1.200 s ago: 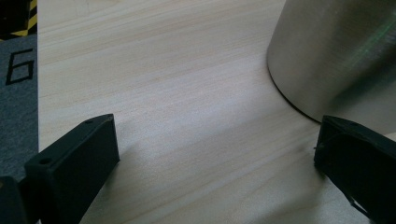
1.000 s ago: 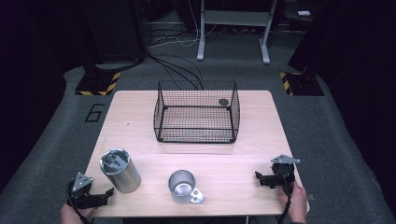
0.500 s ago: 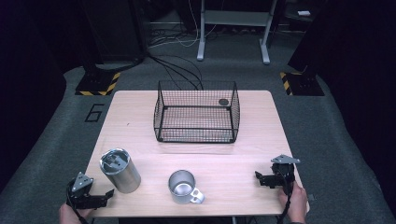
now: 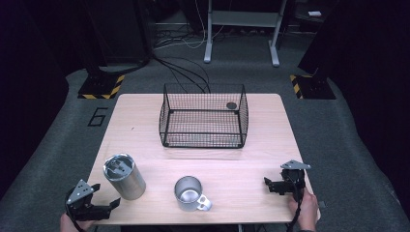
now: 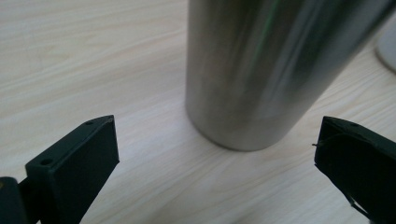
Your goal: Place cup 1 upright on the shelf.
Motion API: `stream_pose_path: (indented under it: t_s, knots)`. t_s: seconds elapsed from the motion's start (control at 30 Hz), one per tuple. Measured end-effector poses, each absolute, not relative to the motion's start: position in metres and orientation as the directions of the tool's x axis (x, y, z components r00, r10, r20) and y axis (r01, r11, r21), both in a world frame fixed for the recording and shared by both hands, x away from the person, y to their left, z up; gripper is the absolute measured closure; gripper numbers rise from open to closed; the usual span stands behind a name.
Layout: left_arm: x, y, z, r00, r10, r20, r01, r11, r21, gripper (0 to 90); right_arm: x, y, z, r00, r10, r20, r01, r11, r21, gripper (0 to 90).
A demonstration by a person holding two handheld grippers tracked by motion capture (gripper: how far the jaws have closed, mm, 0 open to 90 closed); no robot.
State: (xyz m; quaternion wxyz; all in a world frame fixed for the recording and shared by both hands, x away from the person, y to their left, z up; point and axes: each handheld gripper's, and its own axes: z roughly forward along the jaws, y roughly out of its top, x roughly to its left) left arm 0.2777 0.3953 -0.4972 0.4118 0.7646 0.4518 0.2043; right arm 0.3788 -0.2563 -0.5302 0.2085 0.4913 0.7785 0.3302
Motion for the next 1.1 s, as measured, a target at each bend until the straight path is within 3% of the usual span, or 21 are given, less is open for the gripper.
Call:
stream_pose_path:
  t_s: [0.77,1.1]
  knots:
    - [0.288,0.365,-0.449,0.493,0.865,-0.090,0.399,-0.133,0.907,0.0,0.379,-0.256,-0.530,-0.430,0.903,-0.001,0.630,0.301,0.716,0.0]
    - [0.300,0.353,-0.441,0.492,0.866,-0.092,0.388,-0.124,0.913,0.3,0.379,-0.256,-0.530,-0.431,0.902,-0.001,0.628,0.301,0.718,0.0]
